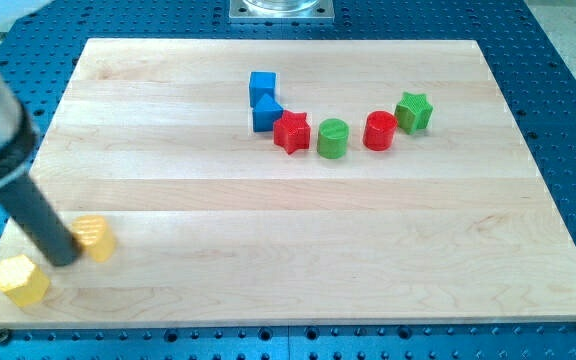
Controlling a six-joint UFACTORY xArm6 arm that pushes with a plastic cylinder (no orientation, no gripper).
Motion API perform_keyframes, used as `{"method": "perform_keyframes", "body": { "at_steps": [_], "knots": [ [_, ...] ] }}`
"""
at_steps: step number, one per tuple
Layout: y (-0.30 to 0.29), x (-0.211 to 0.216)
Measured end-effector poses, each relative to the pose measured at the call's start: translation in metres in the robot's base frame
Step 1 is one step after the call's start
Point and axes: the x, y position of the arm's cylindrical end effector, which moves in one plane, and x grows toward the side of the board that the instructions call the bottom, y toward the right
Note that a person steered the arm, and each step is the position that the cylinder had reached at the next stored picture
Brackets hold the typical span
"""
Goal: Push the heart to the bottom left of the triangle
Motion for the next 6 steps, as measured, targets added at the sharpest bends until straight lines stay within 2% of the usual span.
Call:
{"method": "perform_keyframes", "body": {
  "at_steps": [1, 2, 3, 5, 6],
  "knots": [
    [0.058, -0.022],
    [0.079, -0.003],
    [0.103, -0.005],
    [0.087, -0.158],
    [0.118, -0.139]
  ]
}}
